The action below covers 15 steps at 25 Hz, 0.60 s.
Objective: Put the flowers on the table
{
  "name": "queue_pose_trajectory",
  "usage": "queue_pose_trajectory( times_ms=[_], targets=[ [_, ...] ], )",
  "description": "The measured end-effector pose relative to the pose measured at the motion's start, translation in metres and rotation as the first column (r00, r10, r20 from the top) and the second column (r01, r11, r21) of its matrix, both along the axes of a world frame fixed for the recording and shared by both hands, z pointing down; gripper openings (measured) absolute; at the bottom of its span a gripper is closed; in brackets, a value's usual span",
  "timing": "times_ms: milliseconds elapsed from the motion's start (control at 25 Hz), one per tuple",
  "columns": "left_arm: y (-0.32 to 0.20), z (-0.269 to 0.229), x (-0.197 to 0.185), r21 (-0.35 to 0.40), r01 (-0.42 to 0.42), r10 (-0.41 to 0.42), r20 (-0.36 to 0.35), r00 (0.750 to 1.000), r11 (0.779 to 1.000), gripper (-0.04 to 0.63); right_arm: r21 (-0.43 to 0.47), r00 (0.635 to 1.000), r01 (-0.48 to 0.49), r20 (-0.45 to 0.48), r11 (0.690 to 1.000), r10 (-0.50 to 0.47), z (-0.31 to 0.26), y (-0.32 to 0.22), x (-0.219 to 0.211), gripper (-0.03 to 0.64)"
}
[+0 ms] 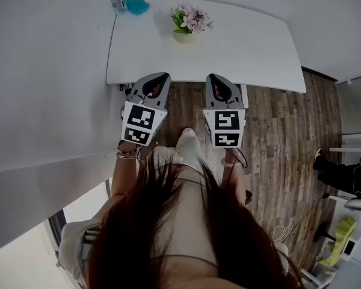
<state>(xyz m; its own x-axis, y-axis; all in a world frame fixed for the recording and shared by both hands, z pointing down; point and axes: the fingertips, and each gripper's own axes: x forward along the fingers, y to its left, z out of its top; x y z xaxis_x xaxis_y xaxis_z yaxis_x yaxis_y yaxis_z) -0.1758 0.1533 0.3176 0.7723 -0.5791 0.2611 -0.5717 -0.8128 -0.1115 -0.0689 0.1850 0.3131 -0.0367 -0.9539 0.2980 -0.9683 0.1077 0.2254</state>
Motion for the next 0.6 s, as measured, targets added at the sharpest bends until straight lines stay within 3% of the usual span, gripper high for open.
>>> queue_pose_trajectory(
  times_ms=[600],
  targets=[
    [-0.005, -0.001, 0.011, -0.050, 0.000, -0.002, -0.030, 1.000, 0.999, 0.003, 0.002, 1.000, 0.014, 0.028, 1.000, -0.014, 0.001, -0.003, 0.011, 0.023]
  ],
)
